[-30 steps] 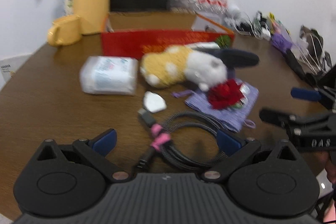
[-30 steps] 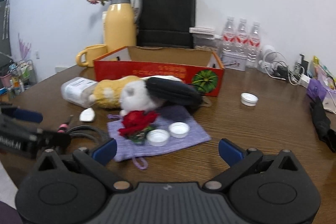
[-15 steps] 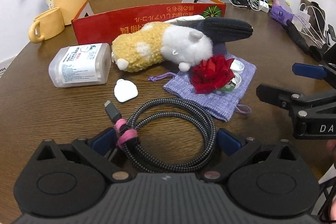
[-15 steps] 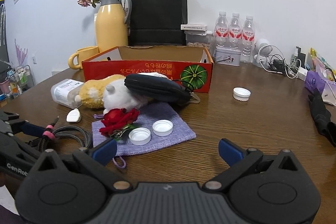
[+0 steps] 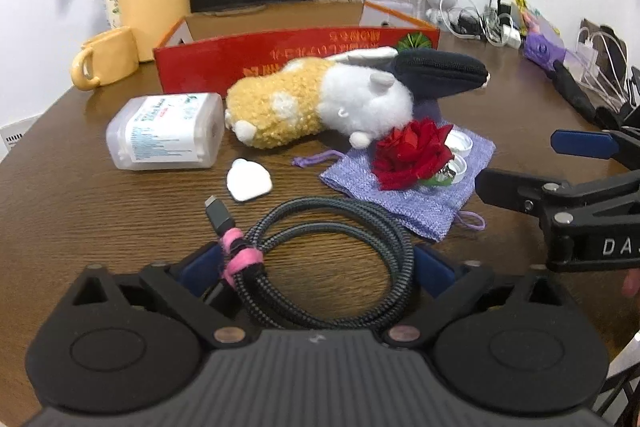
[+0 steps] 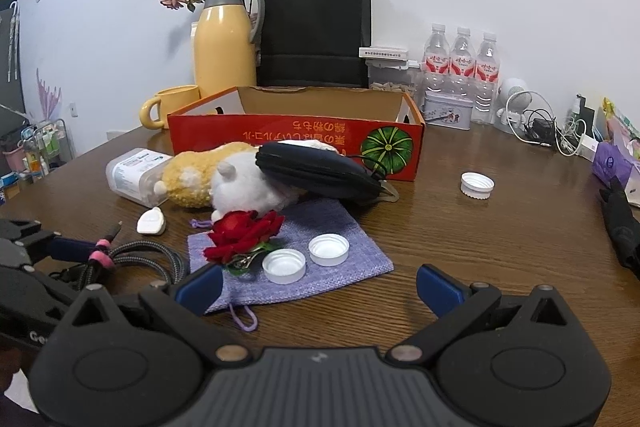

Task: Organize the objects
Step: 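Grasp the braided black cable with the left tool while the right tool reaches toward the red rose, then lift the braided cable toward the box with the left tool while the right tool grasps the red rose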

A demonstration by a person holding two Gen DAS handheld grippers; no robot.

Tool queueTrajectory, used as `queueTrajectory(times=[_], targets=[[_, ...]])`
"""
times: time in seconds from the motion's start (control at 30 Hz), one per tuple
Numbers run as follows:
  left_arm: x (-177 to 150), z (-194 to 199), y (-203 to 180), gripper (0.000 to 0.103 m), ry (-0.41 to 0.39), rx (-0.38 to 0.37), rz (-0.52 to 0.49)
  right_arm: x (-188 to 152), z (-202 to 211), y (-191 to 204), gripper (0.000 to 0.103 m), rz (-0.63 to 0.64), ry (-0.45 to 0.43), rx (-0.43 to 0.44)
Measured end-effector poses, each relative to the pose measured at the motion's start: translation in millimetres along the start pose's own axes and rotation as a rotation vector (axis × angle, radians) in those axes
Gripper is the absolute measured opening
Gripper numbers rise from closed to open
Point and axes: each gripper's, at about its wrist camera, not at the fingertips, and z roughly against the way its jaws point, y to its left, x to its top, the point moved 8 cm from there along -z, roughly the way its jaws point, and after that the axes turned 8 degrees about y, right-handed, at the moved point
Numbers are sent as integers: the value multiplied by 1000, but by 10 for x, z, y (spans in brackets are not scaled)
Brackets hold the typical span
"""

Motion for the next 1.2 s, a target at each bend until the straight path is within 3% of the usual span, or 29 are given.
queueTrajectory(times=[0.3,0.6,0.77,0.9,1.03,1.1,1.2], targets=[[-1,134,231,93,-43,0,64,39,-3,55,103,7,-4,0],[108,382,612,94,-126,42,145,95,-143,213,103,36,-7,57],[119,437,745,94,-144,47,172,148,-301,306,98,63,6,47],[117,440,757,94,-150,30,171,185,-388,350,90,74,21,54],[122,445,749,94,-156,16,170,210,-413,452,65,117,17,88],[120,453,744,94,-160,7,166,226,-416,493,60,139,8,101],[119,476,737,94,-166,3,163,238,-407,523,39,163,0,93]])
